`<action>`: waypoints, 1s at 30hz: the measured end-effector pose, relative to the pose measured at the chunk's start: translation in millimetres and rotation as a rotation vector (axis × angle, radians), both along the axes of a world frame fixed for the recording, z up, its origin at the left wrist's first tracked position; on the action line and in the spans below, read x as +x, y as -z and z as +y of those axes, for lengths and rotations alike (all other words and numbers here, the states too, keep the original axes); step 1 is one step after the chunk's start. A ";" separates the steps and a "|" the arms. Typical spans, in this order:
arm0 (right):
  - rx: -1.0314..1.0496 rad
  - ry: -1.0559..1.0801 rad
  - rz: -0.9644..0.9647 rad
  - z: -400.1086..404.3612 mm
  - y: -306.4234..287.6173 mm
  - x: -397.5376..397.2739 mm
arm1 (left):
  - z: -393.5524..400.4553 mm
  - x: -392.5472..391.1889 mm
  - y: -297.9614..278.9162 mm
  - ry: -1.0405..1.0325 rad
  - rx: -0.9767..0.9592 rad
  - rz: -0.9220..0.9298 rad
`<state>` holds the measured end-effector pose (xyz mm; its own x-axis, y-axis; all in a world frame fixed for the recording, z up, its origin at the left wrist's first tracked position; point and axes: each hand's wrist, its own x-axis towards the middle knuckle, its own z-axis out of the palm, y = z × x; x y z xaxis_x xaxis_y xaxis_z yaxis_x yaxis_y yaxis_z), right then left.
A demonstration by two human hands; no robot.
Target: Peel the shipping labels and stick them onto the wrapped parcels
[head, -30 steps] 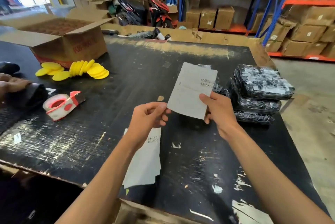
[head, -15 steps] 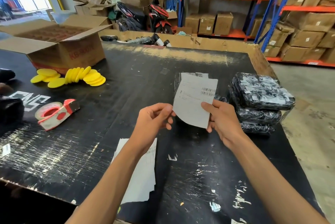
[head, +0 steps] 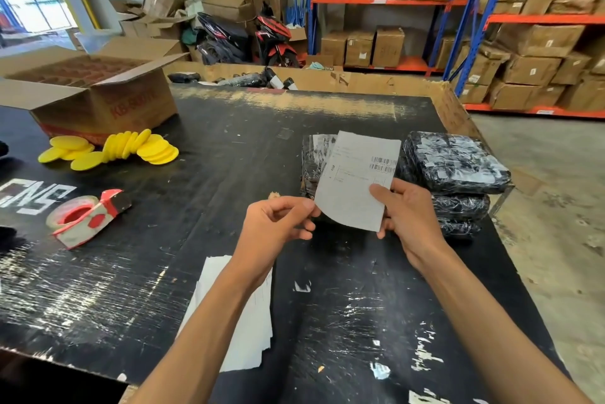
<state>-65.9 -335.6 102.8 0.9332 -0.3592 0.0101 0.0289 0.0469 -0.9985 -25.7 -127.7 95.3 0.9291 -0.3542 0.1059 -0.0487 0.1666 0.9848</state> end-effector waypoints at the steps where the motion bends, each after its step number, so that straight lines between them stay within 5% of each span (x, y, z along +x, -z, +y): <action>1: -0.003 0.001 -0.002 0.0 0.2 -1.3 | -0.4 -0.9 -0.5 -0.007 0.004 0.003; 17: -0.033 -0.094 0.110 15.9 3.9 -12.4 | 0.3 -14.6 -6.0 0.116 -0.130 0.051; 27: -0.466 -0.125 0.131 31.8 -3.2 -22.4 | 4.9 -22.9 -6.8 0.185 -0.215 0.078; 30: -0.560 -0.098 -0.034 38.0 -11.5 -28.5 | 6.8 -24.9 -7.5 0.164 -0.223 0.071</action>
<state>-94.4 -297.6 114.3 0.9577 -0.2022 0.2049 0.0839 -0.4850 -0.8705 -50.7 -121.0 102.8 0.8693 -0.4756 0.1347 0.0645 0.3793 0.9230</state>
